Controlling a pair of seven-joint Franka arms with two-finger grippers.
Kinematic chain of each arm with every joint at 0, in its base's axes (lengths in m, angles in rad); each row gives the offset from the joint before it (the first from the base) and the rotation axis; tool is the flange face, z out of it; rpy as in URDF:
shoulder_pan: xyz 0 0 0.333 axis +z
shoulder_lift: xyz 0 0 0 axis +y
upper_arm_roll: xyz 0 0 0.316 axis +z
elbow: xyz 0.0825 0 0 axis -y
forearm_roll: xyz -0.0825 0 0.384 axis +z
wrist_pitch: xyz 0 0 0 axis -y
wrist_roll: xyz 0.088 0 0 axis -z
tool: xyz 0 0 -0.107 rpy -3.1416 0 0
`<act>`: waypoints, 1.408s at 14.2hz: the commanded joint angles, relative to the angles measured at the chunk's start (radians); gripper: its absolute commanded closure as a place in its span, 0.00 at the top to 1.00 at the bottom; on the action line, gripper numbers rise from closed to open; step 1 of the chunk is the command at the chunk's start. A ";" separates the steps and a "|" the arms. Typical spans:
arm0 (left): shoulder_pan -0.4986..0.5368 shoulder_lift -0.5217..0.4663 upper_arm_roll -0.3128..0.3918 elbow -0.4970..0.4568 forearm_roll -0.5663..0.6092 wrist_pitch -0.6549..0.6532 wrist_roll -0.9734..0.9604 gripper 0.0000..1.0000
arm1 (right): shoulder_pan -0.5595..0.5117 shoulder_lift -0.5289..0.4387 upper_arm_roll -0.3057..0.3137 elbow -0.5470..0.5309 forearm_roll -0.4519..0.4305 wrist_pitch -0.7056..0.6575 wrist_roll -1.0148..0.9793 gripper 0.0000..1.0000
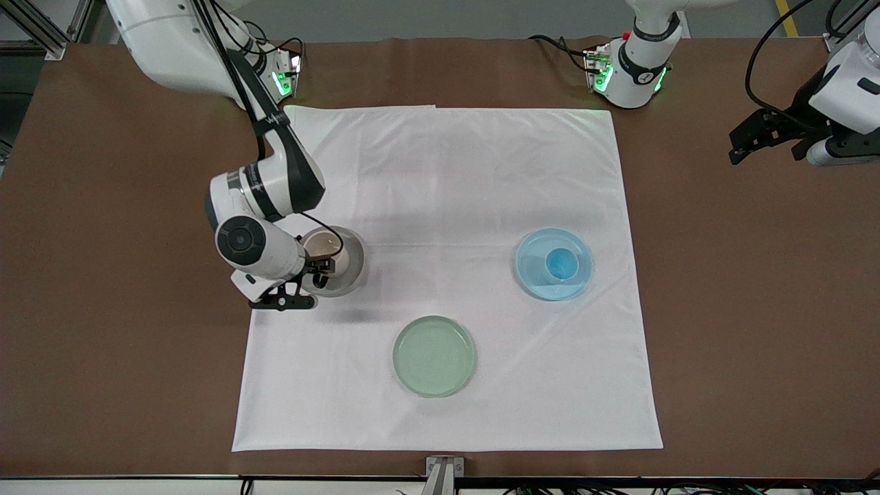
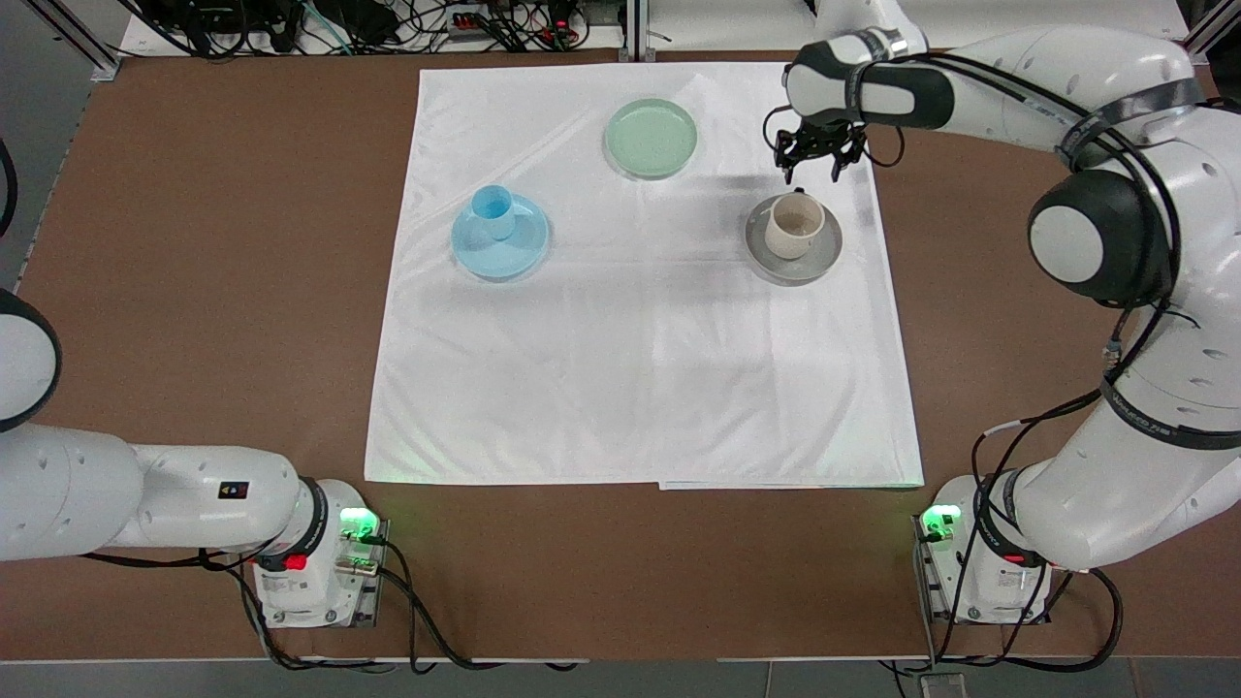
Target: Place blue cup in blue plate and white mug in gray plate
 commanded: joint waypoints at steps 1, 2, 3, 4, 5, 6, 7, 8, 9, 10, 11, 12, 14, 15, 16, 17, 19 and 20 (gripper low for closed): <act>0.003 -0.001 0.003 0.005 -0.014 0.004 0.016 1.00 | -0.075 -0.217 -0.001 -0.054 0.008 -0.196 -0.003 1.00; 0.001 -0.003 0.001 0.005 -0.014 0.004 0.015 1.00 | -0.104 -0.266 -0.001 -0.056 0.005 -0.253 -0.021 1.00; 0.003 -0.003 0.001 0.005 -0.014 0.004 0.015 1.00 | -0.139 -0.320 -0.001 -0.071 0.005 -0.299 -0.052 1.00; 0.003 -0.003 0.001 0.005 -0.014 0.004 0.019 1.00 | -0.183 -0.374 -0.001 -0.095 0.005 -0.316 -0.090 1.00; 0.003 -0.003 0.001 0.005 -0.014 0.004 0.019 1.00 | -0.220 -0.417 -0.003 -0.127 0.002 -0.319 -0.139 1.00; 0.001 -0.003 0.001 0.005 -0.014 0.004 0.019 1.00 | -0.272 -0.454 -0.001 -0.157 0.002 -0.318 -0.199 1.00; 0.000 -0.003 0.001 0.005 -0.014 0.005 0.019 1.00 | -0.312 -0.466 -0.003 -0.160 0.000 -0.319 -0.248 1.00; 0.000 -0.003 0.001 0.005 -0.014 0.004 0.019 1.00 | -0.343 -0.469 -0.003 -0.157 -0.001 -0.318 -0.290 1.00; 0.000 -0.003 0.001 0.005 -0.014 0.004 0.019 1.00 | -0.378 -0.469 -0.003 -0.149 -0.003 -0.313 -0.343 1.00; 0.000 -0.003 0.001 0.005 -0.014 0.004 0.019 1.00 | -0.403 -0.469 -0.001 -0.139 -0.003 -0.309 -0.383 1.00; 0.000 -0.003 0.001 0.006 -0.014 0.005 0.019 1.00 | -0.414 -0.466 -0.001 -0.113 -0.003 -0.307 -0.397 1.00; -0.002 -0.003 0.001 0.006 -0.014 0.004 0.019 1.00 | -0.417 -0.465 -0.003 -0.085 -0.006 -0.307 -0.397 1.00; -0.003 -0.003 0.001 0.006 -0.014 0.004 0.021 1.00 | -0.422 -0.460 -0.003 -0.016 -0.007 -0.307 -0.399 1.00; -0.003 -0.003 0.001 0.006 -0.013 0.004 0.021 1.00 | -0.426 -0.455 -0.003 0.013 -0.007 -0.306 -0.399 1.00; -0.005 -0.001 0.001 0.006 -0.011 0.004 0.021 1.00 | -0.428 -0.446 -0.001 0.047 -0.007 -0.304 -0.399 1.00; -0.005 -0.001 0.001 0.006 -0.010 0.004 0.021 1.00 | -0.428 -0.433 -0.001 0.078 -0.006 -0.307 -0.396 1.00; -0.005 -0.001 0.001 0.006 -0.005 0.005 0.019 1.00 | -0.423 -0.413 -0.001 0.143 -0.007 -0.310 -0.391 1.00; -0.006 -0.001 0.001 0.006 -0.002 0.005 0.019 1.00 | -0.423 -0.408 -0.001 0.174 -0.007 -0.312 -0.393 1.00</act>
